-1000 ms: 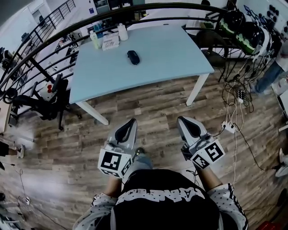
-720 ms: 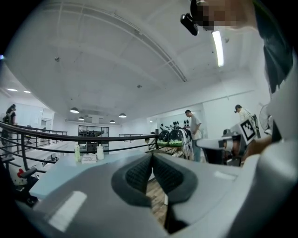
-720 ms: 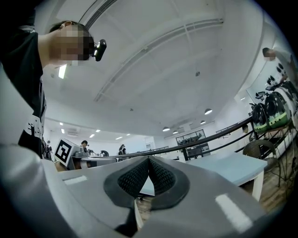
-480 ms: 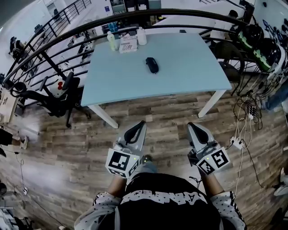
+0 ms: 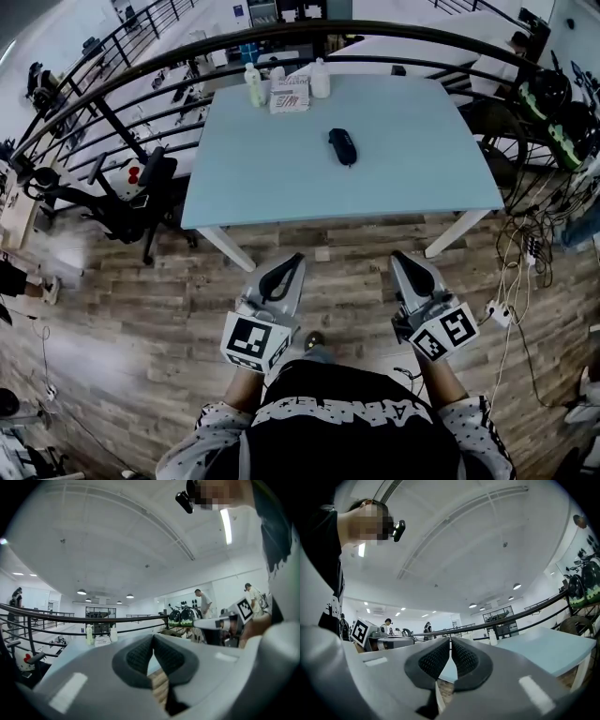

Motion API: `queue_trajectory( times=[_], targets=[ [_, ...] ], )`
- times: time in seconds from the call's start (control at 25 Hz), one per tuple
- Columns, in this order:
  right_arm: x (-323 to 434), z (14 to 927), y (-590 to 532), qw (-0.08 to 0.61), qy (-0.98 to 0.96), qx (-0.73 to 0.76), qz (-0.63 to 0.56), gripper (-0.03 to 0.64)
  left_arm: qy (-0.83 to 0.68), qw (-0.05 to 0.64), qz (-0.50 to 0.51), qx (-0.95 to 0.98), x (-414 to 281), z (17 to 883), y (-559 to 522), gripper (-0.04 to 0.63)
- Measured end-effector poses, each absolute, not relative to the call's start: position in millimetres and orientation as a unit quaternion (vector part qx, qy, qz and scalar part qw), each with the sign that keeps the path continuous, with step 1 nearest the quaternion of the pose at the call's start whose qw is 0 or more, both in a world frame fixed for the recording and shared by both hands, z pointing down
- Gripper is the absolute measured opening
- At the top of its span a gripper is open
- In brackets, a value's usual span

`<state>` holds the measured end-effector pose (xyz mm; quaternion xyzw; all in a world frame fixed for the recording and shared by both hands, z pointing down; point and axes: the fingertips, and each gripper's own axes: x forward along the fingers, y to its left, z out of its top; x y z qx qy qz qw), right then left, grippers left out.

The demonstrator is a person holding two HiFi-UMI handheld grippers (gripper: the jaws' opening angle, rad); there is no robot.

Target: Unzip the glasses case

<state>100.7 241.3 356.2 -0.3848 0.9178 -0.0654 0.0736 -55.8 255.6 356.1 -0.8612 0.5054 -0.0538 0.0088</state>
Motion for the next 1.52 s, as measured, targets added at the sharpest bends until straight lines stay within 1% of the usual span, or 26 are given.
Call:
queue_trajectory(
  times=[0.56,1.04,1.36,1.52],
  targets=[
    [56,356,167,0.055,0.897,-0.434,-0.055,0.003,0.475,0.004,-0.037,-0.879,-110,360,172,0.000],
    [55,364,136,0.045,0.895,-0.442,-0.052,0.005,0.468,0.004,-0.044,-0.882,-110,367,140,0.000],
    [65,372,56,0.048,0.895,-0.441,-0.050,0.008,0.502,0.005,-0.059,-0.863,-121,373,83,0.000],
    [62,378,13,0.044,0.898,-0.435,-0.055,0.014,0.519,-0.006,-0.056,-0.853,-127,377,44,0.000]
  ],
)
